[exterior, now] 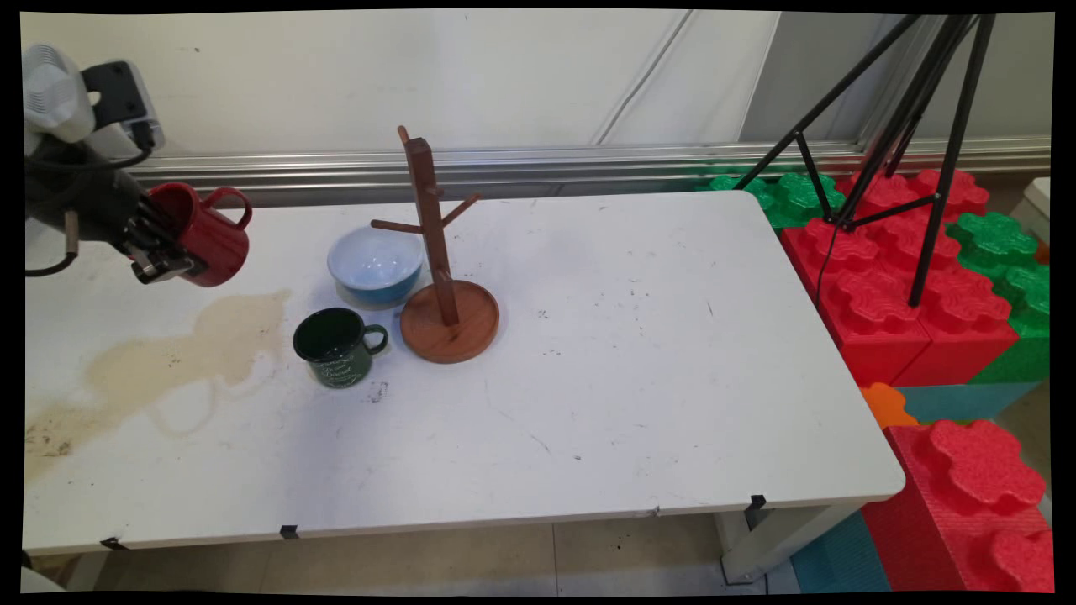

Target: Place the picked object on the table

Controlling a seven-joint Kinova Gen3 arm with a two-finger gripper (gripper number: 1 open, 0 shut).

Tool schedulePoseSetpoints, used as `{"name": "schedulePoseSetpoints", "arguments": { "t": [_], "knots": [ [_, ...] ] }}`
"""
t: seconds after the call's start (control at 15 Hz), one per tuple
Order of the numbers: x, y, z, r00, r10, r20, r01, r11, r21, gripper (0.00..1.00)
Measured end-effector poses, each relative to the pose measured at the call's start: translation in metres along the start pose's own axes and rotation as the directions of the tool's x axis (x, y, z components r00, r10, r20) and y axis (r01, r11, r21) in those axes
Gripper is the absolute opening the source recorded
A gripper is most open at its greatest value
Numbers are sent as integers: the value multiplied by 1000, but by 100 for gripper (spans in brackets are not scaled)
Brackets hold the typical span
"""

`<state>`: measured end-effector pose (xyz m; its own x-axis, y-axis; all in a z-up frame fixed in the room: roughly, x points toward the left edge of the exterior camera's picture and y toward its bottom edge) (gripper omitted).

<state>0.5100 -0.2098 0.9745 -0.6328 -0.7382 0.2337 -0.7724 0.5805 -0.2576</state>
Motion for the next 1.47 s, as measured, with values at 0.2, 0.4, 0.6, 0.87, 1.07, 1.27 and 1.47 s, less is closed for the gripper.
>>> {"name": "schedulePoseSetpoints", "arguments": {
  "t": [0.2, 0.4, 0.6, 0.87, 1.07, 1.27, 1.47],
  "knots": [
    [1, -15, 20, 999, -5, 44, 5, 1000, 1, 0],
    [1, -26, 41, 996, -11, 84, 11, 1000, -8, 0],
    [-1, -33, 59, 993, -9, 117, 12, 1000, -26, 0],
    [-1, -37, 79, 990, -1, 142, 8, 999, -51, 0],
    [3, -41, 95, 988, 7, 151, 4, 997, -71, 0],
    [7, -43, 109, 987, 15, 158, 0, 996, -91, 0],
    [12, -44, 120, 987, 24, 161, -7, 994, -107, 0]
  ]
}}
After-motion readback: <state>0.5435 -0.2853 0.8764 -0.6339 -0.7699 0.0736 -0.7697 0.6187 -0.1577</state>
